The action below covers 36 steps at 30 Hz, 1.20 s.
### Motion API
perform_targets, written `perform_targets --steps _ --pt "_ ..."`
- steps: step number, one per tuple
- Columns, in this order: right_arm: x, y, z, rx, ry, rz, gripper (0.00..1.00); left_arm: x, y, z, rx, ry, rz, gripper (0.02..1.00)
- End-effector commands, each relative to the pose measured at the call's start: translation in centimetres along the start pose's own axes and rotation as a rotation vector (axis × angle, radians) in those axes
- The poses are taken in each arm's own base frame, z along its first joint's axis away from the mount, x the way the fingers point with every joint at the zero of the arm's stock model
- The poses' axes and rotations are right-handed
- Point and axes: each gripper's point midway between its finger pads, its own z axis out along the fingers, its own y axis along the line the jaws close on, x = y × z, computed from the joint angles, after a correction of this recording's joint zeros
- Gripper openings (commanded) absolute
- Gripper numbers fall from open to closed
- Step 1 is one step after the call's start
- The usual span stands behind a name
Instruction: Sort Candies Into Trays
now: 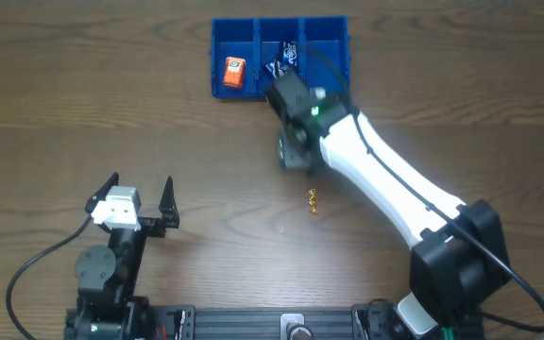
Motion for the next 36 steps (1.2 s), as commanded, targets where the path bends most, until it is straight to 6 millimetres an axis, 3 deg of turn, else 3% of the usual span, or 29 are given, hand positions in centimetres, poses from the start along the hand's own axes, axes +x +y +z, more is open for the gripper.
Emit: perform_targets --steps 1,4,11,17,36 --pt "3.4 -0.2 2.9 -0.068 0.037 0.042 0.794 1.6 -0.2 0.1 0.014 0.047 -0.014 0.998" --pt "4.7 -0.8 4.7 -0.071 0.063 0.054 0.794 1.6 -0.2 0.1 0.014 0.047 -0.014 0.998" --pt "6.2 -0.6 6.6 -0.1 0.075 0.053 0.792 1.6 -0.2 0.1 0.014 0.047 -0.014 0.998" --pt "7.2 0.6 7.1 -0.127 0.072 0.017 0.768 1.6 -0.2 0.1 0.014 0.047 -0.014 0.996" --pt "7.2 0.5 7.4 -0.11 0.065 0.032 0.57 1.6 -0.2 0.1 0.014 0.047 -0.014 0.998"
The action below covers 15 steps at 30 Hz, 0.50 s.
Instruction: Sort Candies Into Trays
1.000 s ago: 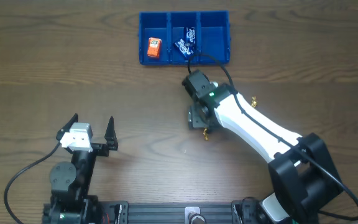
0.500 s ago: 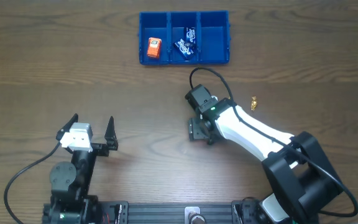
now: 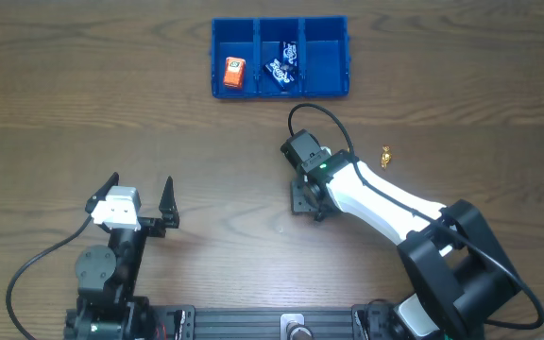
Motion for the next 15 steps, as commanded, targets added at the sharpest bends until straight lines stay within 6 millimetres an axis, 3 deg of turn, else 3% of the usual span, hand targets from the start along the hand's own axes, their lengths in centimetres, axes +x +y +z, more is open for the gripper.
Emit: perform_targets --steps 1,5,10,15 --pt "-0.2 0.01 -0.16 0.006 -0.021 0.008 0.562 1.61 -0.16 0.1 0.014 0.047 -0.014 0.998" --pt "-0.16 -0.14 0.51 0.019 -0.012 0.011 0.529 1.61 -0.16 0.1 0.014 0.047 -0.014 0.998" --pt "-0.42 0.02 0.57 0.013 -0.022 0.017 0.373 1.61 -0.16 0.1 0.014 0.047 -0.014 0.998" --pt "-0.21 -0.14 0.57 0.02 -0.014 0.019 0.347 1.61 -0.16 0.1 0.014 0.047 -0.014 0.998"
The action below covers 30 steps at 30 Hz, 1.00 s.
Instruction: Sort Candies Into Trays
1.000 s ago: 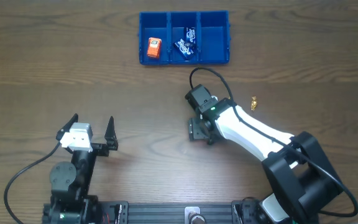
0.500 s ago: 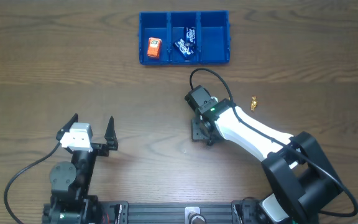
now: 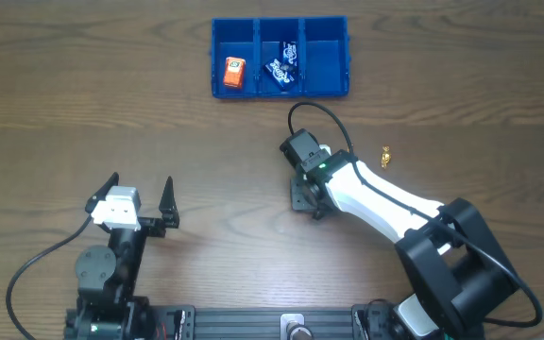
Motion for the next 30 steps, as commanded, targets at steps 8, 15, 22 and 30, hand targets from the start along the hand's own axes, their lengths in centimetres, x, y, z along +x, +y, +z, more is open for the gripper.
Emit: perform_targets --steps 8,15,22,30 --pt "0.32 -0.48 0.32 0.032 0.004 0.004 0.325 1.61 -0.16 0.1 0.014 0.047 -0.014 0.998" --pt "0.38 -0.53 0.33 0.034 0.007 0.004 0.268 1.61 -0.16 0.1 0.014 0.047 -0.014 0.996" --pt "0.64 -1.0 0.3 0.057 0.015 0.014 0.242 1.61 -0.16 0.1 0.014 0.047 -0.014 0.998" --pt "-0.12 -0.51 0.05 0.037 -0.014 0.015 0.148 1.61 -0.16 0.1 0.014 0.047 -0.014 0.998"
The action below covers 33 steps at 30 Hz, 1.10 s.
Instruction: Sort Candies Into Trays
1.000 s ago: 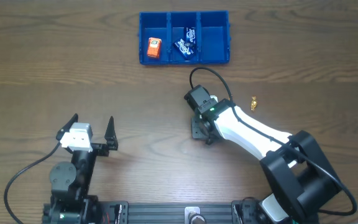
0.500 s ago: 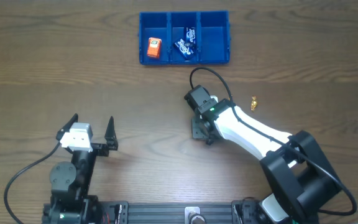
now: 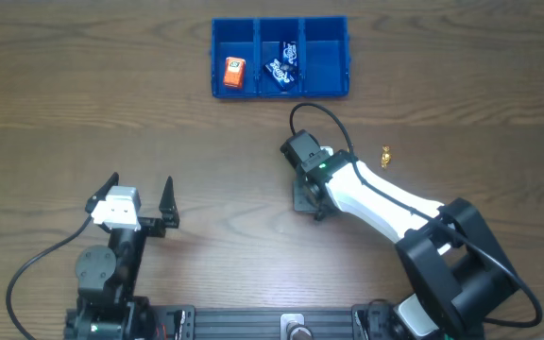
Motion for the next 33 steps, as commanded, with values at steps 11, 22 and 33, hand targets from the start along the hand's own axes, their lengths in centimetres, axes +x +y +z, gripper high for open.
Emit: perform_targets --steps 11,22,33 --pt "-14.4 -2.2 -18.3 -0.008 -0.595 0.113 0.036 1.6 -0.2 0.1 0.014 0.047 -0.014 0.998" --pt "-29.5 -3.9 -18.8 0.048 -0.708 0.066 0.036 1.6 -0.2 0.1 0.014 0.047 -0.014 0.998" --pt "-31.0 -4.6 -14.0 0.064 -0.647 0.078 0.036 1.6 -0.2 0.1 0.014 0.047 -0.014 0.998"
